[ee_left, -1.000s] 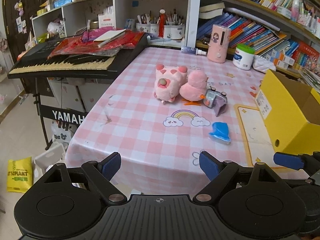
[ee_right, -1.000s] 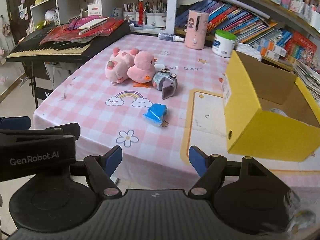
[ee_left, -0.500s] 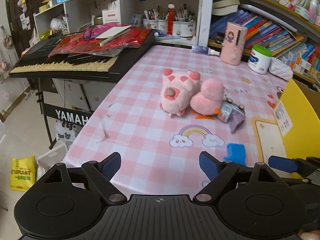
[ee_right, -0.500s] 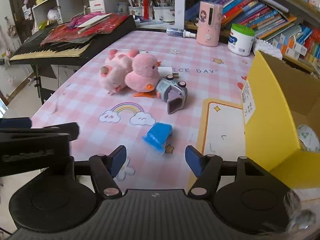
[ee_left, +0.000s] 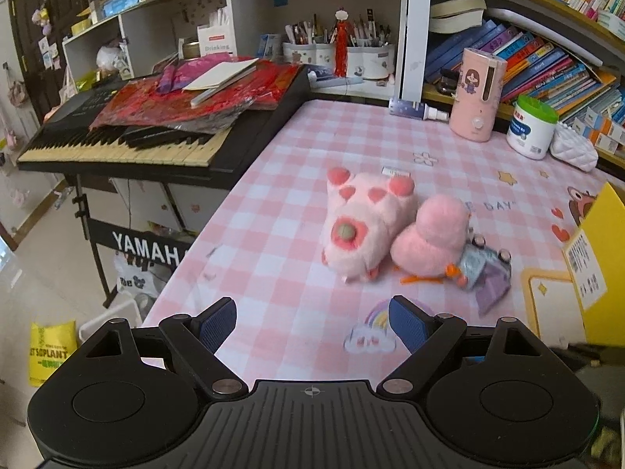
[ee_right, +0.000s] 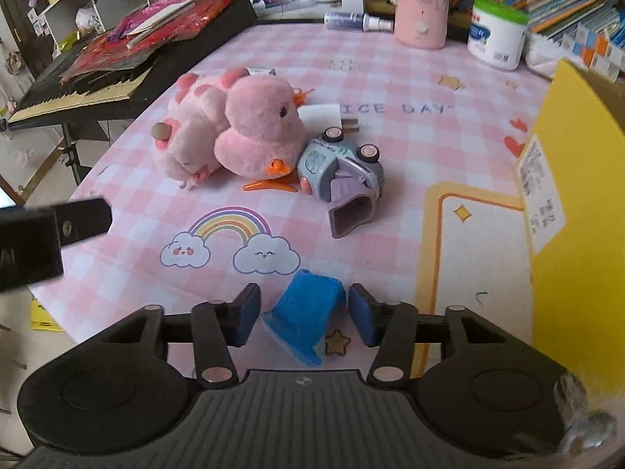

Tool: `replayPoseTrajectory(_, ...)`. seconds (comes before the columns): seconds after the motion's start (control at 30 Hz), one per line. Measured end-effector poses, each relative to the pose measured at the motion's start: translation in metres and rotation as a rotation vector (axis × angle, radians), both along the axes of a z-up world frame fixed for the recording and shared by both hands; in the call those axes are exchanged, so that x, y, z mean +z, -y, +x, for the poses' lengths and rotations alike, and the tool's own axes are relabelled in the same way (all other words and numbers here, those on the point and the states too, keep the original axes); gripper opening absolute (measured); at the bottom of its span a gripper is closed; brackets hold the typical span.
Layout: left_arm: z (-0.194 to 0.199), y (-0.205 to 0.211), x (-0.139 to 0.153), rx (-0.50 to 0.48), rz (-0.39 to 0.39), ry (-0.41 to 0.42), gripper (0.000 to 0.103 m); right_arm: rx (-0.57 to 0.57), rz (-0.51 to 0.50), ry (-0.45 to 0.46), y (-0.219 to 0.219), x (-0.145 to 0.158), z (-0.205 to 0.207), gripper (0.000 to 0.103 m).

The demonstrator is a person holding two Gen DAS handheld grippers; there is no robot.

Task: Organize objects
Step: 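Grasp the blue tape dispenser with the right tool while the left tool grasps the pink plush pig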

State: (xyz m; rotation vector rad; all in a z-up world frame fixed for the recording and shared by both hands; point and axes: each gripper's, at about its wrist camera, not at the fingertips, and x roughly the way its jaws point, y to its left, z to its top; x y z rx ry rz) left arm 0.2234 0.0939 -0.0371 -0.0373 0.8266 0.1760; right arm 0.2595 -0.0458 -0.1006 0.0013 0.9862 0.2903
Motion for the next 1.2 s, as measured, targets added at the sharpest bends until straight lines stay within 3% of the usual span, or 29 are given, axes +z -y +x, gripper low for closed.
replayPoseTrajectory(0.1, 0.018, 0.0, 0.0, 0.001, -0.001, 0.013, 0.087, 0.035, -0.005, 0.008, -0.001, -0.001, 0.005, 0.031)
replayPoseTrajectory(0.37, 0.072, 0.003, -0.01, -0.018, -0.036, 0.024, 0.087, 0.105, 0.009, 0.058, 0.005, 0.01, 0.01, 0.029)
replayPoseTrajectory(0.5, 0.097, 0.003, -0.014, -0.022, -0.107, 0.039, 0.087, 0.135, 0.015, 0.104, 0.011, 0.02, 0.01, 0.029)
replayPoseTrajectory(0.7, 0.126, 0.008, -0.034, -0.032, -0.123, -0.03, 0.087, 0.209, 0.021, 0.161, 0.016, 0.032, 0.004, 0.029)
replayPoseTrajectory(0.87, 0.135, 0.007, -0.046, -0.02, -0.145, -0.066, 0.083, 0.208, 0.011, 0.166, 0.023, 0.034, 0.0, 0.029)
replayPoseTrajectory(0.9, 0.135, 0.005, -0.046, -0.017, -0.164, -0.062, 0.075, 0.202, 0.011, 0.164, 0.024, 0.034, -0.002, 0.029)
replayPoseTrajectory(1.03, 0.127, 0.005, -0.04, -0.041, -0.17, -0.064, 0.064, 0.175, 0.008, 0.162, 0.03, 0.036, -0.007, 0.029)
replayPoseTrajectory(1.2, 0.089, -0.001, -0.008, -0.026, -0.187, 0.025, 0.063, 0.146, 0.002, 0.17, 0.029, 0.042, -0.015, 0.029)
